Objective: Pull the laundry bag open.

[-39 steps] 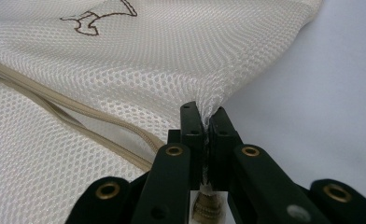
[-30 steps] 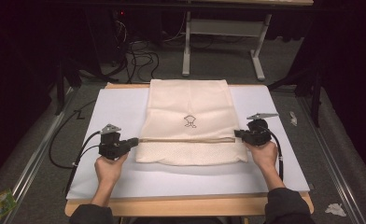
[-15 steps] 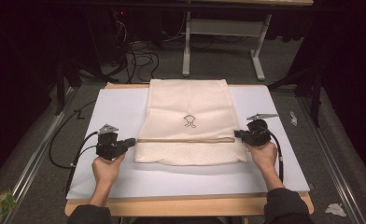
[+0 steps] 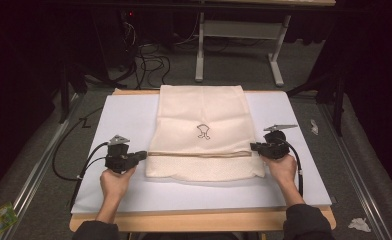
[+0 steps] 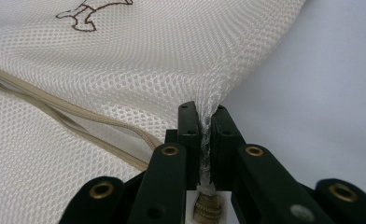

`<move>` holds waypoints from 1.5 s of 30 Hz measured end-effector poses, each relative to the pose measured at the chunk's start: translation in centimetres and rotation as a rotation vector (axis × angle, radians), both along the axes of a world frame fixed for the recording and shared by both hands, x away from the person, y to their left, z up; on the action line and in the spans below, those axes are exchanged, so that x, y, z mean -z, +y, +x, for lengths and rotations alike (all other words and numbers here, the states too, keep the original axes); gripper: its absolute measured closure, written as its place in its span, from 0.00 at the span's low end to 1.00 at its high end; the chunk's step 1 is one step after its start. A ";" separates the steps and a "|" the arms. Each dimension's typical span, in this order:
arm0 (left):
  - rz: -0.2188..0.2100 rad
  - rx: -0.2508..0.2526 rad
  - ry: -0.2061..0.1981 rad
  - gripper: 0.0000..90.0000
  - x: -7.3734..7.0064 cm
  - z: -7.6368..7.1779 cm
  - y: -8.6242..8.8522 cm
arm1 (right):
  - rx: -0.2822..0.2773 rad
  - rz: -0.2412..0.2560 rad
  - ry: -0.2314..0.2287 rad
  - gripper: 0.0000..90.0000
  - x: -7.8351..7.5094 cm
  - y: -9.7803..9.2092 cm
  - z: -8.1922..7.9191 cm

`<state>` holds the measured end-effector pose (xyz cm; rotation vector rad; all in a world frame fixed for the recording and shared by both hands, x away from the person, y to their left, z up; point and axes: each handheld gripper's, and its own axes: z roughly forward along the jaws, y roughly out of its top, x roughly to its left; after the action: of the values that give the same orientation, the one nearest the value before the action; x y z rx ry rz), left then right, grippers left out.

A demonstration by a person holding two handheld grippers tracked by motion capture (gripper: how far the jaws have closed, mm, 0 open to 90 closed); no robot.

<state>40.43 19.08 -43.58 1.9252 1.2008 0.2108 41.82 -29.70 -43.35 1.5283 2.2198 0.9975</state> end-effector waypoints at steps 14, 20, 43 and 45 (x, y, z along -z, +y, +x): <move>0.026 0.019 0.023 0.96 0.5 0.1 -0.2 | 0.002 -0.030 0.019 0.88 0.8 0.3 0.1; 0.019 0.015 0.008 0.87 0.4 0.1 -0.1 | 0.017 -0.026 0.016 0.69 0.9 0.3 -0.1; 0.032 -0.042 -0.160 0.58 -1.1 -1.2 1.5 | 0.090 0.032 -0.184 0.59 -1.6 -2.1 -3.1; 0.054 -0.053 -0.173 0.56 -1.0 -1.3 1.6 | 0.097 0.041 -0.191 0.58 -1.6 -2.5 -3.3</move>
<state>39.11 20.72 -42.55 1.8804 1.1407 0.4329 38.52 -32.22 -41.79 1.4749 1.9884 1.1149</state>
